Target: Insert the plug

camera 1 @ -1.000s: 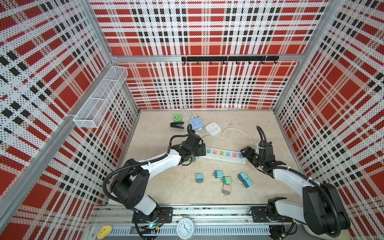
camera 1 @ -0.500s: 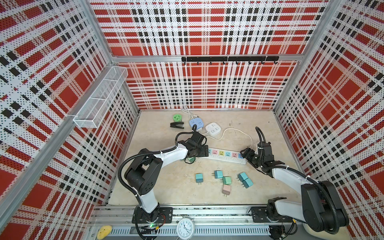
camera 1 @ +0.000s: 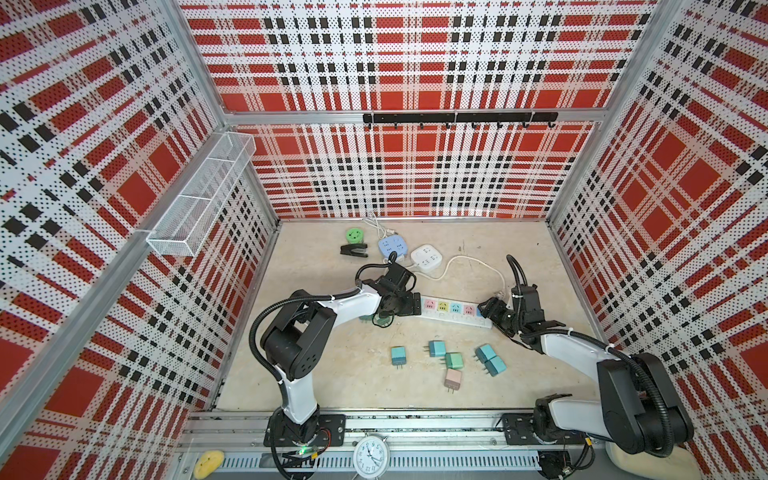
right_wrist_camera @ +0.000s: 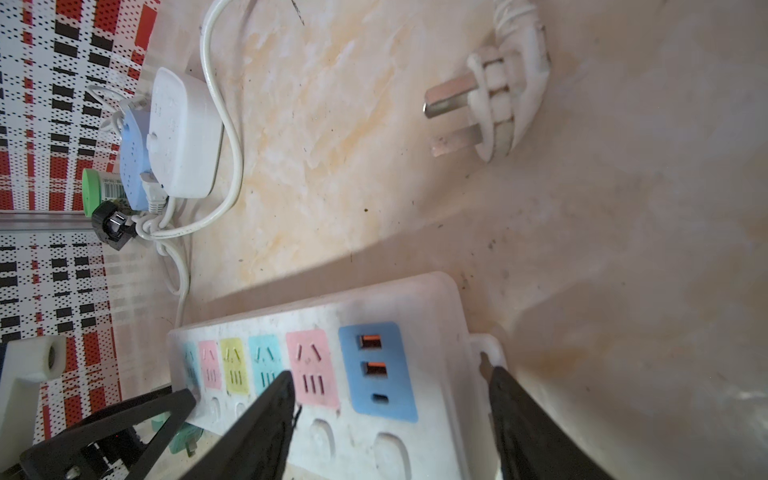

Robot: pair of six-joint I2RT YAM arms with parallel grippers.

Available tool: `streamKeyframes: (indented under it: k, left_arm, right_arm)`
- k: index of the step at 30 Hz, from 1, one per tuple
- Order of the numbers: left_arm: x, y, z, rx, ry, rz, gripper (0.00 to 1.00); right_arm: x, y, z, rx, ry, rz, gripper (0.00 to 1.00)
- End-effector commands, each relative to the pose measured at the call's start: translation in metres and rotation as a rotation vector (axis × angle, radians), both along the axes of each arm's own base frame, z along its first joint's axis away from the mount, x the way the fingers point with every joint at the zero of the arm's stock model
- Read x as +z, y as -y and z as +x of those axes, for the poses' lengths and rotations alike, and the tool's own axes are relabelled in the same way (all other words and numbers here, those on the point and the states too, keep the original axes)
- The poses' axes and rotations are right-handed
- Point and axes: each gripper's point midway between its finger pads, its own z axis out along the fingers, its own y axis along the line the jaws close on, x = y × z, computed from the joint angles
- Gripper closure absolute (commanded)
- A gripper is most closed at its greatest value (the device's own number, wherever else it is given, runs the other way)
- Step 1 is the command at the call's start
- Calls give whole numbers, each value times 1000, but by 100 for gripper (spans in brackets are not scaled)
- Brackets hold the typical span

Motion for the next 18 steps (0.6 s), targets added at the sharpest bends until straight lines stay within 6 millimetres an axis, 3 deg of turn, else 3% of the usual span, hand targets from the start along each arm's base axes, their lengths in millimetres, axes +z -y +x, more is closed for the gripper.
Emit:
streamKeyframes:
  k: [1, 18]
  left_arm:
    - [1, 1, 5, 12, -15, -28, 7]
    - [-7, -24, 18, 90, -43, -69, 8]
  right_arm:
    - [10, -12, 14, 28, 37, 30, 26]
    - [13, -49, 39, 193, 46, -11, 26]
